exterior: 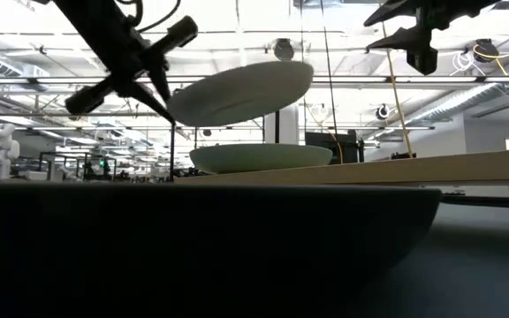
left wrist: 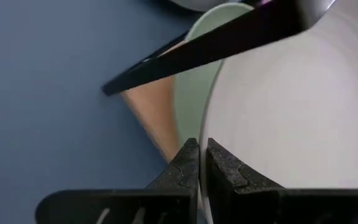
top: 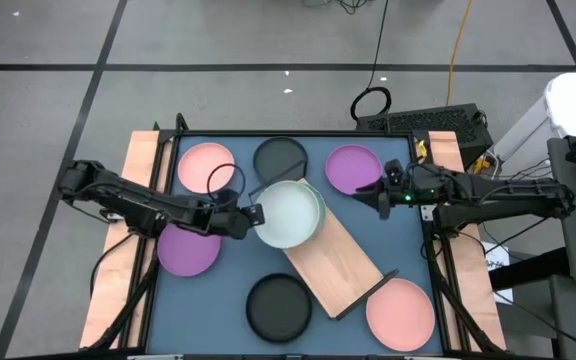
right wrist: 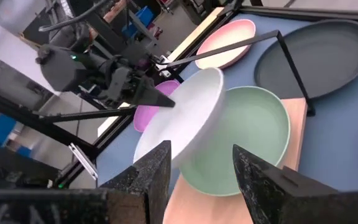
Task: Place and stack plates onto a shelf
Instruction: Put the light blue plate on the shelf
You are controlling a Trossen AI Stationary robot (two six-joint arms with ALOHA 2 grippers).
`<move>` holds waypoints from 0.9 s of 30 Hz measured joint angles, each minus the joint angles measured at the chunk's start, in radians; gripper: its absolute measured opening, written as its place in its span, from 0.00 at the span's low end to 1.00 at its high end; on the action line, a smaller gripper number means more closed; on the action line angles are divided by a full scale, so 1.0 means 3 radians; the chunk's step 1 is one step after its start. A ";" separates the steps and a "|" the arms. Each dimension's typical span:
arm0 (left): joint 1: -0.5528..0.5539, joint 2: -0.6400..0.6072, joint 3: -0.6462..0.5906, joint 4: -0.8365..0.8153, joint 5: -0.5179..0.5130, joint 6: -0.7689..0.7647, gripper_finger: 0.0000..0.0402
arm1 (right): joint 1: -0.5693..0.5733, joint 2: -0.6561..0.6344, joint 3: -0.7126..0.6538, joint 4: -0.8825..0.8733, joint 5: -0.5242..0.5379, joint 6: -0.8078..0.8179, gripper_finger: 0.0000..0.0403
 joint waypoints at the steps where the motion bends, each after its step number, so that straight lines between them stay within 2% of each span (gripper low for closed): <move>1: 0.0024 0.0039 0.0001 0.0074 -0.0006 -0.0031 0.03 | -0.0003 -0.0013 0.0000 -0.0001 0.0001 -0.0052 0.39; 11: 0.0179 0.0258 0.0000 0.0538 -0.0008 -0.0058 0.03 | -0.0127 -0.0110 0.0000 -0.0033 0.0006 -0.0383 0.38; 27: 0.0049 0.0243 0.0003 0.0989 0.0096 0.0230 0.03 | -0.0303 -0.0165 0.0001 -0.0153 -0.0001 -0.0393 0.39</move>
